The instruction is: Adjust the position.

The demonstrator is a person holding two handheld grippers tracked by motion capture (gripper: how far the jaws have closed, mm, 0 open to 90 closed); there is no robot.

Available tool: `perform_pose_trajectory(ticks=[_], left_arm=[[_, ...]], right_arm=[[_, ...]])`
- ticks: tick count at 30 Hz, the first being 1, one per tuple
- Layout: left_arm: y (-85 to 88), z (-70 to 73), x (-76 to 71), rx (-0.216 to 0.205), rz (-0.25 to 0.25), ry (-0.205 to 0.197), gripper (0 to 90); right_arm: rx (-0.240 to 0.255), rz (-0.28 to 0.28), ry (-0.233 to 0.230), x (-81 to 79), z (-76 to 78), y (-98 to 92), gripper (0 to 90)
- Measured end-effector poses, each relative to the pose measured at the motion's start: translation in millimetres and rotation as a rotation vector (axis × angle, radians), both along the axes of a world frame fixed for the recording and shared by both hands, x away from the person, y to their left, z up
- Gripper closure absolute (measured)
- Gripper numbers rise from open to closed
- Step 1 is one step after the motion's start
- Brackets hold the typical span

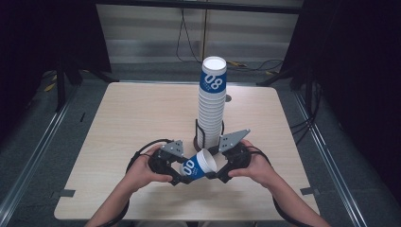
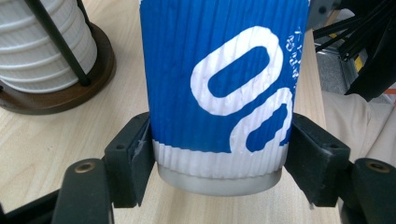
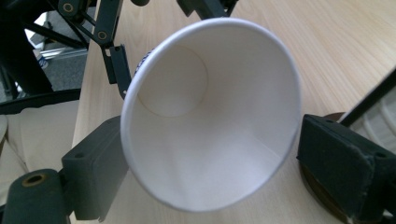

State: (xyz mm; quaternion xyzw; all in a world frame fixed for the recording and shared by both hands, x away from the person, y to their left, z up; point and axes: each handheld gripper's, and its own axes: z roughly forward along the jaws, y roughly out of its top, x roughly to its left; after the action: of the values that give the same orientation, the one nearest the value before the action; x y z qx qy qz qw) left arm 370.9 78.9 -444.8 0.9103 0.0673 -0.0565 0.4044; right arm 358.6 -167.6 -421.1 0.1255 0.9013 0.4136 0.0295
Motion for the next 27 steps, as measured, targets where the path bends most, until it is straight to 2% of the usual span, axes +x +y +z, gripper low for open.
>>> perform_pose_trajectory(ticks=[4, 6, 9, 10, 11, 14, 15, 16, 17, 18, 19, 22, 23, 26, 27], left_arm=[[0.3, -2.6, 0.1, 0.015, 0.000, -0.008, 30.3], [0.7, -5.0, -0.5, 0.006, 0.010, -0.007, 30.3], [0.1, -6.4, -1.1, 0.040, 0.008, -0.037, 29.8], [-0.5, -6.9, -2.0, 0.055, 0.026, -0.039, 29.2], [-0.5, -6.9, -2.0, 0.055, 0.026, -0.039, 27.4], [-0.5, -10.6, -3.0, 0.127, 0.076, -0.042, 22.3], [0.0, -11.1, -3.2, 0.135, 0.076, -0.047, 22.2], [0.0, -11.1, -3.2, 0.135, 0.076, -0.047, 22.2], [0.7, -11.2, -4.9, 0.145, 0.084, -0.054, 22.2], [0.7, -11.2, -4.9, 0.145, 0.084, -0.054, 22.2], [1.5, -10.2, -6.9, 0.164, 0.088, -0.056, 22.2], [1.9, -10.2, -7.7, 0.170, 0.086, -0.068, 22.2], [3.1, -10.9, -7.8, 0.173, 0.090, -0.068, 22.2], [4.9, -11.5, -7.4, 0.182, 0.098, -0.066, 22.3], [7.1, -12.0, -6.9, 0.188, 0.106, -0.068, 22.2]], right_arm=[[-0.019, 0.037, -0.008, 1.9, -0.8, 5.9, 13.5], [-0.035, 0.051, -0.023, 2.5, -0.4, 7.4, 14.9], [-0.066, 0.056, -0.027, 2.6, -0.7, 9.1, 16.0], [-0.090, 0.063, -0.030, 2.4, -0.9, 10.1, 16.4], [-0.090, 0.063, -0.030, 2.4, -0.9, 10.1, 16.4], [-0.159, 0.071, -0.041, 2.3, 2.0, 9.3, 16.6], [-0.191, 0.066, -0.041, 1.6, 2.9, 9.1, 16.6], [-0.191, 0.066, -0.041, 1.6, 2.9, 9.1, 16.6], [-0.224, 0.074, -0.053, 1.7, 4.8, 8.4, 16.6], [-0.224, 0.074, -0.053, 1.7, 4.8, 8.4, 16.6], [-0.269, 0.073, -0.062, 1.6, 6.4, 8.2, 16.5], [-0.293, 0.072, -0.057, 1.7, 6.7, 8.0, 16.1], [-0.323, 0.070, -0.069, 2.3, 6.6, 8.3, 16.0], [-0.332, 0.080, -0.063, 3.4, 6.3, 9.1, 15.6], [-0.356, 0.083, -0.055, 2.9, 6.2, 10.3, 15.5]])
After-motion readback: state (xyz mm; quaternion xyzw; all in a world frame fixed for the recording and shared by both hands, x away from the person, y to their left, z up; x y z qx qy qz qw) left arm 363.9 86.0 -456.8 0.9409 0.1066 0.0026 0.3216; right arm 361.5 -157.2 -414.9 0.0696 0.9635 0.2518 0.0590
